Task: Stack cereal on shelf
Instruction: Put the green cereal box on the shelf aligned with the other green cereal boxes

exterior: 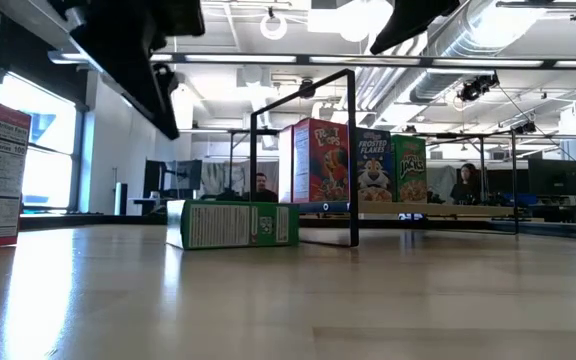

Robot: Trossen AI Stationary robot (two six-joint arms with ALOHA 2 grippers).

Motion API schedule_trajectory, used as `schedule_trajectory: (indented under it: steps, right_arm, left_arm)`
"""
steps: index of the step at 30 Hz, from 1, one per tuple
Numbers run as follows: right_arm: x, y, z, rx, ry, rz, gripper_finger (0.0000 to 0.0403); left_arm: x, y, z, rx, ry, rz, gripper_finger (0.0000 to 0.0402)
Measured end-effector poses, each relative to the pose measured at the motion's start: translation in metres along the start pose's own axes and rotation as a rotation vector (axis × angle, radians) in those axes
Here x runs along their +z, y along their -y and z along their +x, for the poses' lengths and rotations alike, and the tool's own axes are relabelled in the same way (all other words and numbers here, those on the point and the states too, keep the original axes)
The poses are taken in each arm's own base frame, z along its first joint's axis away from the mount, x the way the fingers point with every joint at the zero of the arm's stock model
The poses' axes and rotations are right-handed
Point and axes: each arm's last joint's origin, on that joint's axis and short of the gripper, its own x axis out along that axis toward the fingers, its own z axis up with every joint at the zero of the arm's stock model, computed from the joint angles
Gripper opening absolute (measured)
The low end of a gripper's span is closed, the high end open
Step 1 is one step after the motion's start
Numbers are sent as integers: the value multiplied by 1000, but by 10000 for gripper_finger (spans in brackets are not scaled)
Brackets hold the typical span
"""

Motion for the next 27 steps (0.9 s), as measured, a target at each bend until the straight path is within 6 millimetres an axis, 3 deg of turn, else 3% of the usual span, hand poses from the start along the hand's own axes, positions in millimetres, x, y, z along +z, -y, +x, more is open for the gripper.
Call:
schedule_trajectory:
  steps: [8, 13, 17, 22, 27]
  right_arm:
    - [-1, 0, 0, 1, -10, 23, 278]
    - [-5, -1, 0, 28, -46, 30, 276]
    - [-9, -6, -2, 71, -89, 53, 261]
    - [-17, -18, -9, 67, -150, 64, 199]
    - [-28, -35, -8, 115, -173, 125, 101]
  left_arm:
    - [-5, -3, 6, 48, -9, 26, 296]
    - [-15, -20, 18, 140, -18, 30, 285]
    - [-25, -39, 36, 77, -7, 25, 250]
    - [-36, -56, 51, -35, 40, 55, 181]
    - [-39, -52, 56, -214, 112, 86, 120]
